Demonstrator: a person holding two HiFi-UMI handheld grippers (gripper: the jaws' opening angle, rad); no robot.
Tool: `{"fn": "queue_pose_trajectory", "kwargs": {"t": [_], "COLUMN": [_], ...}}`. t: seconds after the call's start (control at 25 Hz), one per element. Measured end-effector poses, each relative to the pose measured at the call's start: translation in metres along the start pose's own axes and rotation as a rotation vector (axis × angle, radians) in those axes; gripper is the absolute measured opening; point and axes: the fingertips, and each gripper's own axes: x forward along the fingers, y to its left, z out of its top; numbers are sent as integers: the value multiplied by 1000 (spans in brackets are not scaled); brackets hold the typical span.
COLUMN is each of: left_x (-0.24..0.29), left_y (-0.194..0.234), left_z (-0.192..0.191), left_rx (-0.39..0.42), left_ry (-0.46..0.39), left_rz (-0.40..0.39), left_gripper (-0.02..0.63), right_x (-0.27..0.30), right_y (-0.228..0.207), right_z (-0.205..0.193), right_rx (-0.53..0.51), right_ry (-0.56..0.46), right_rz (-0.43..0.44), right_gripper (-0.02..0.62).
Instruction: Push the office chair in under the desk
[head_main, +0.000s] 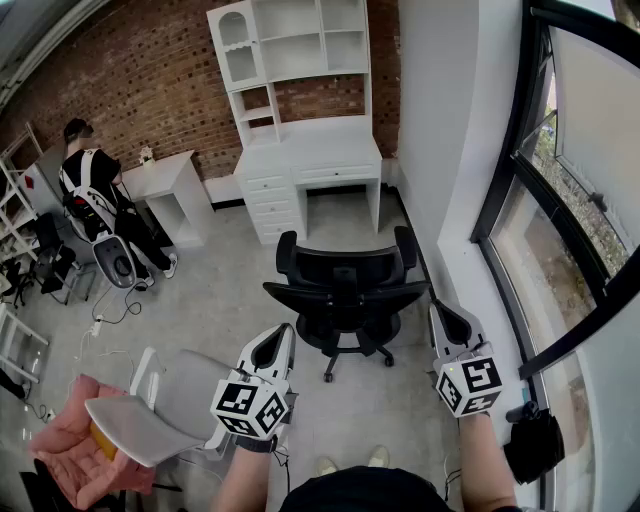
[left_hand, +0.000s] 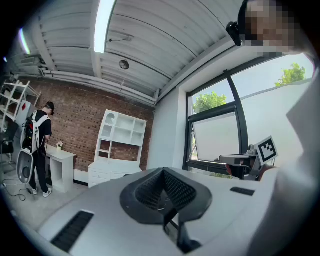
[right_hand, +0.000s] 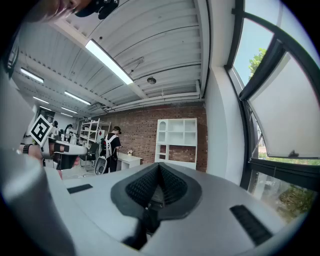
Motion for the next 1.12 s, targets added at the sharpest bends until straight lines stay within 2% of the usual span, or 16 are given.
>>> {"fn": "queue_pose_trajectory", "kwargs": {"t": [0.4,0.64,0.88,1.12], "left_x": [2,9,17,25], "left_y": [-6,-4,11,20], "left_z": [6,0,-11,-33], "left_rx": [23,8,10,7], "left_ry": [-16,-12,-11,24], "left_rz": [26,38,116,214], "left_gripper": [6,6,8,8], "right_x": [-1,5,5,5], "right_y": [-1,-2,-26,-50], "right_z": [2,-6,-20,-44], "right_rx": [0,68,108,142], "right_ry": [-10,-11,-10,20], "right_rz": [5,16,-17,-10], "right_gripper": [5,5,6,6]}}
